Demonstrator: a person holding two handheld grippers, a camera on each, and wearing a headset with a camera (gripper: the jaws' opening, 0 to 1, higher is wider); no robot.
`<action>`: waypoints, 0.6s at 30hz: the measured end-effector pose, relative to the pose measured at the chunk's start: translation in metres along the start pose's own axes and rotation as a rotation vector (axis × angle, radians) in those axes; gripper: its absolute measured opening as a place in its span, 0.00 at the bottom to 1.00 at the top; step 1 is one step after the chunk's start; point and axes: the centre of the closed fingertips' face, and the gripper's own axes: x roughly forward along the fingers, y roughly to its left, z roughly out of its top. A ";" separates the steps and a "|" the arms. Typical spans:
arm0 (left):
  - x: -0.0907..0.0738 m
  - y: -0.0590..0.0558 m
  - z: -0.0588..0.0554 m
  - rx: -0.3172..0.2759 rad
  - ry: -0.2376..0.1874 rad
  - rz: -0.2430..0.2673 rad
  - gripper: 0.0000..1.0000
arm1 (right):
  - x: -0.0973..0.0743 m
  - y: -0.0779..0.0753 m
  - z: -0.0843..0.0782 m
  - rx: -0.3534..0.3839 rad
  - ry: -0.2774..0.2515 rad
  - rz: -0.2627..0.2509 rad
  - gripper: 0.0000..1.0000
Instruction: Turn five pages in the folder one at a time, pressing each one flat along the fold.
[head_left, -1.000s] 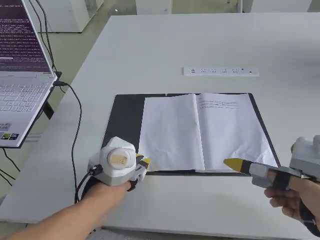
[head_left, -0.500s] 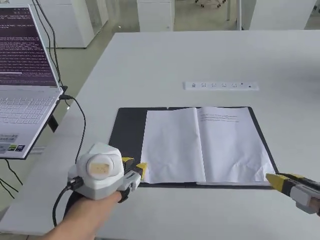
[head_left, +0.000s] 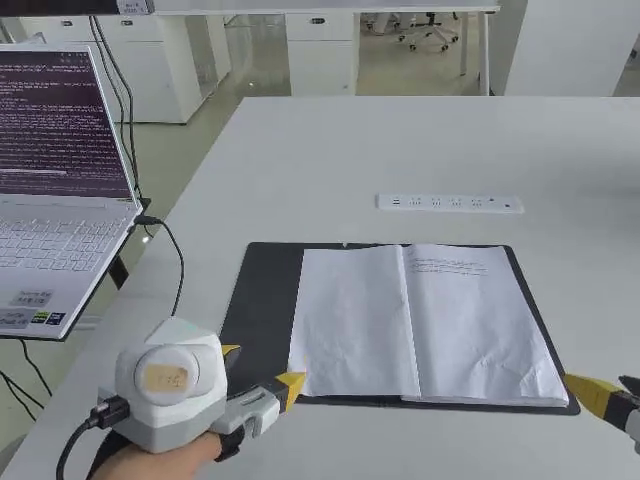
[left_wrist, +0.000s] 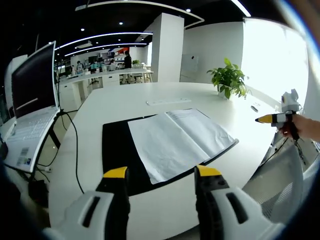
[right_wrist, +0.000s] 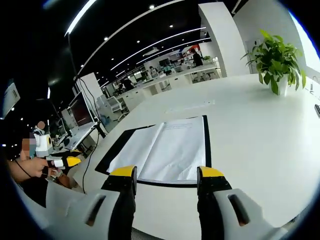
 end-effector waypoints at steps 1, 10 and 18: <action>-0.002 0.000 -0.001 0.008 0.001 0.000 0.57 | 0.000 0.001 -0.001 -0.001 0.001 0.000 0.48; -0.012 -0.005 -0.010 0.031 0.028 -0.008 0.77 | -0.005 -0.004 -0.014 -0.010 0.027 -0.029 0.60; -0.007 -0.006 -0.006 0.024 0.027 -0.008 0.79 | -0.002 -0.002 -0.011 -0.001 0.023 -0.030 0.70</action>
